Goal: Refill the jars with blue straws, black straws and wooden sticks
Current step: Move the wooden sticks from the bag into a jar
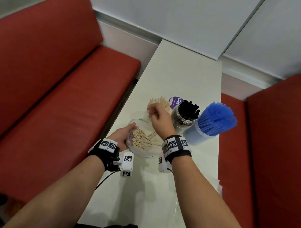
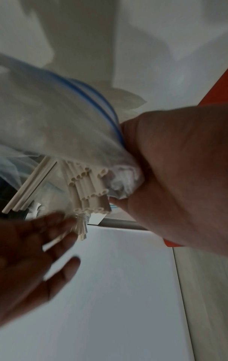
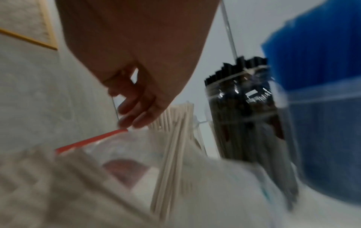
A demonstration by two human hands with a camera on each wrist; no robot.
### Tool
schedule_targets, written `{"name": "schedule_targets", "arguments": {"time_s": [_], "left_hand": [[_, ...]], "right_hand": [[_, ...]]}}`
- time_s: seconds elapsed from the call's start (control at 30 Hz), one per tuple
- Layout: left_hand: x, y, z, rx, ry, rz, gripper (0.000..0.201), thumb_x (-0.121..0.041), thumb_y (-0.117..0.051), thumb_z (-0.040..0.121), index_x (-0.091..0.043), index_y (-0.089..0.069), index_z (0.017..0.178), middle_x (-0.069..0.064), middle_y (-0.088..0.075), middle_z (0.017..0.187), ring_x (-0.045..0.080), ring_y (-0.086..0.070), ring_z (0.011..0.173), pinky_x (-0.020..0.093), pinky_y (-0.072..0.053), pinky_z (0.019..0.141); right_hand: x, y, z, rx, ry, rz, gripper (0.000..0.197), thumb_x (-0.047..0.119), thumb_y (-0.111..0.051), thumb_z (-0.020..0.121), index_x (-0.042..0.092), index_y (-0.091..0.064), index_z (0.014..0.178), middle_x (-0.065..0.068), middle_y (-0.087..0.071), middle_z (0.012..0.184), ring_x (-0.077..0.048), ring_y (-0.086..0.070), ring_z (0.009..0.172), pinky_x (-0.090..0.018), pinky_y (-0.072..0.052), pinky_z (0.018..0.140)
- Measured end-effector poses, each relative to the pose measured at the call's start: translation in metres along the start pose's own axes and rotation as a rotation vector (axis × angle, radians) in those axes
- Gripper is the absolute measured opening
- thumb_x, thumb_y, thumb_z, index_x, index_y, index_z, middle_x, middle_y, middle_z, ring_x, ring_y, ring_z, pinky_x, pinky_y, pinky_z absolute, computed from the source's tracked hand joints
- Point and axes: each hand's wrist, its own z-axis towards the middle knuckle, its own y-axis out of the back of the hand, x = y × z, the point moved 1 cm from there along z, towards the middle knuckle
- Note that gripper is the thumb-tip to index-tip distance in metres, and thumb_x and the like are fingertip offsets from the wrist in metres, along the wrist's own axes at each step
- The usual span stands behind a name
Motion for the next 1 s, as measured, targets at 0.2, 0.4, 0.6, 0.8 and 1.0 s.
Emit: {"name": "schedule_targets", "arguments": {"time_s": [0.2, 0.4, 0.6, 0.8, 1.0], "left_hand": [[0.005, -0.002, -0.003, -0.016, -0.059, -0.026, 0.037, -0.05, -0.047, 0.105, -0.018, -0.064, 0.103, 0.013, -0.075, 0.08, 0.026, -0.074, 0.07, 0.037, -0.059, 0.064], [0.013, -0.015, -0.012, 0.01, -0.05, -0.043, 0.037, -0.048, -0.047, 0.105, -0.017, -0.065, 0.097, 0.015, -0.064, 0.089, 0.027, -0.062, 0.079, 0.043, -0.053, 0.079], [0.012, -0.018, -0.017, 0.026, -0.05, -0.04, 0.036, -0.047, -0.048, 0.105, -0.016, -0.066, 0.099, 0.012, -0.064, 0.091, 0.025, -0.061, 0.08, 0.046, -0.052, 0.094], [0.01, -0.015, -0.022, 0.024, -0.067, -0.072, 0.039, -0.048, -0.044, 0.106, -0.015, -0.063, 0.116, 0.01, -0.064, 0.096, 0.026, -0.062, 0.095, 0.043, -0.049, 0.093], [0.006, -0.013, -0.026, -0.027, -0.091, -0.035, 0.037, -0.049, -0.042, 0.107, -0.02, -0.064, 0.1, 0.0, -0.058, 0.055, 0.011, -0.058, 0.045, 0.023, -0.051, 0.046]], "right_hand": [[-0.022, -0.02, -0.064, 0.369, -0.213, -0.038, 0.051, -0.008, -0.05, 0.082, 0.02, -0.049, 0.124, -0.005, -0.056, 0.119, -0.019, -0.054, 0.111, -0.029, -0.046, 0.093], [-0.041, -0.033, -0.09, 0.425, -0.258, -0.223, 0.076, 0.0, -0.069, 0.076, 0.015, -0.04, 0.145, -0.011, -0.055, 0.132, -0.027, -0.051, 0.121, -0.042, -0.046, 0.102], [-0.045, -0.031, -0.099, 0.279, -0.254, -0.138, 0.041, 0.0, -0.068, 0.086, 0.007, -0.06, 0.126, -0.011, -0.068, 0.115, -0.029, -0.062, 0.105, -0.035, -0.048, 0.088], [-0.043, -0.018, -0.097, 0.185, -0.222, -0.085, 0.026, 0.014, -0.063, 0.098, 0.011, -0.065, 0.124, -0.005, -0.071, 0.111, -0.012, -0.058, 0.095, -0.007, -0.039, 0.073], [-0.034, -0.01, -0.089, 0.113, -0.26, -0.016, 0.022, 0.023, -0.059, 0.101, 0.015, -0.067, 0.12, -0.002, -0.072, 0.11, -0.018, -0.065, 0.102, -0.032, -0.049, 0.092]]}}
